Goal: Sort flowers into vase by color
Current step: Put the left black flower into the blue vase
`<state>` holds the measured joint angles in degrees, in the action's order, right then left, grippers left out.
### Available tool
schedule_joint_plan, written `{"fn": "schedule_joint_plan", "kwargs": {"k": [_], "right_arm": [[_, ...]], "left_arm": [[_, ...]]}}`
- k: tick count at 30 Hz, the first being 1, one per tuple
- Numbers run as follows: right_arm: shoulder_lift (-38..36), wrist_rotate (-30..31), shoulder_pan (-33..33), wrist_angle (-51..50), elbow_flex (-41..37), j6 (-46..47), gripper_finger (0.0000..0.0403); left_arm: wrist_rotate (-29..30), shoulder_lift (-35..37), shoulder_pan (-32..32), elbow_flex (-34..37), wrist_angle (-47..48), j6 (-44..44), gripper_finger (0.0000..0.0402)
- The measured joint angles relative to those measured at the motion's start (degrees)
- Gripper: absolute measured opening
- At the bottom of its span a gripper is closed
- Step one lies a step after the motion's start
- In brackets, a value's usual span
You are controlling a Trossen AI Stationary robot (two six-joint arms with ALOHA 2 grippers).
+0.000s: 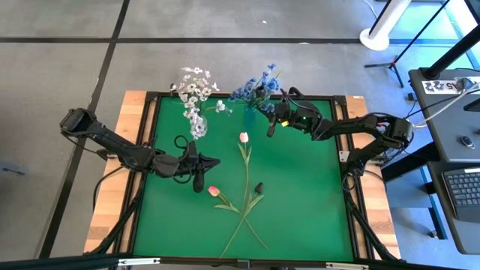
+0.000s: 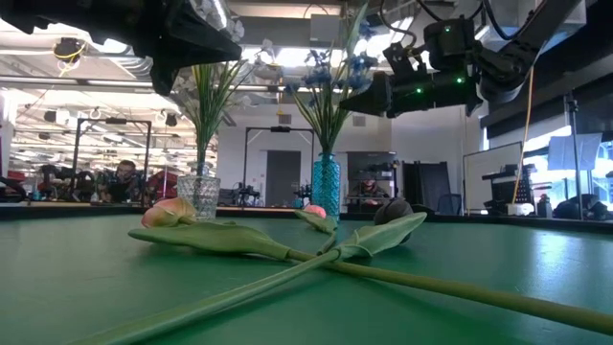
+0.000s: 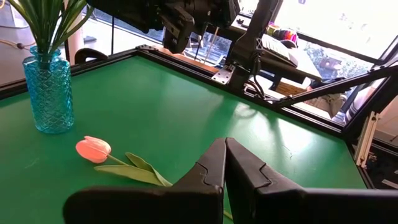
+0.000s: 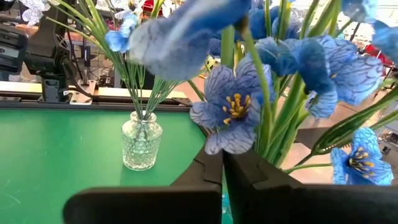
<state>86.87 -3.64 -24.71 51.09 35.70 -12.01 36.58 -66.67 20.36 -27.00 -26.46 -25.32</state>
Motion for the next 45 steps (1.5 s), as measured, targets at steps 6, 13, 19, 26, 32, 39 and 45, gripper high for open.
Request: {"fn": "schedule_joint_plan", "kwargs": {"k": [6, 13, 19, 26, 32, 39, 45], "right_arm": [[0.0, 0.0, -0.02, -0.07, -0.02, 0.09, 0.0], [0.02, 0.3, -0.02, -0.85, 1.23, 0.15, 0.0], [0.09, 0.72, -0.11, -10.13, 7.62, 0.19, 0.0], [0.5, 3.0, -0.11, -19.35, 12.46, -0.7, 0.0], [2.52, 3.13, -0.09, -19.2, 12.51, 0.05, 0.0], [5.89, 3.57, -0.11, -19.8, 12.41, 0.39, 0.0], [7.9, 4.82, -0.19, -19.38, 12.41, 0.39, 0.0]], "left_arm": [[0.24, 0.0, 0.01, 0.0, -0.07, -0.01, 0.0], [5.49, 0.0, -0.14, -0.02, -0.23, -1.14, 0.0], [5.53, 0.0, -0.22, -0.02, -0.22, -1.18, 0.0], [5.53, 0.0, -0.26, -0.02, -0.22, -1.16, 0.0], [5.53, 0.0, -0.26, -0.04, -0.2, -1.16, 0.0], [5.25, 0.0, -0.22, -0.04, -0.18, -1.18, 0.0], [5.07, 0.0, -0.22, -0.04, -0.15, -1.22, 0.0]]}}
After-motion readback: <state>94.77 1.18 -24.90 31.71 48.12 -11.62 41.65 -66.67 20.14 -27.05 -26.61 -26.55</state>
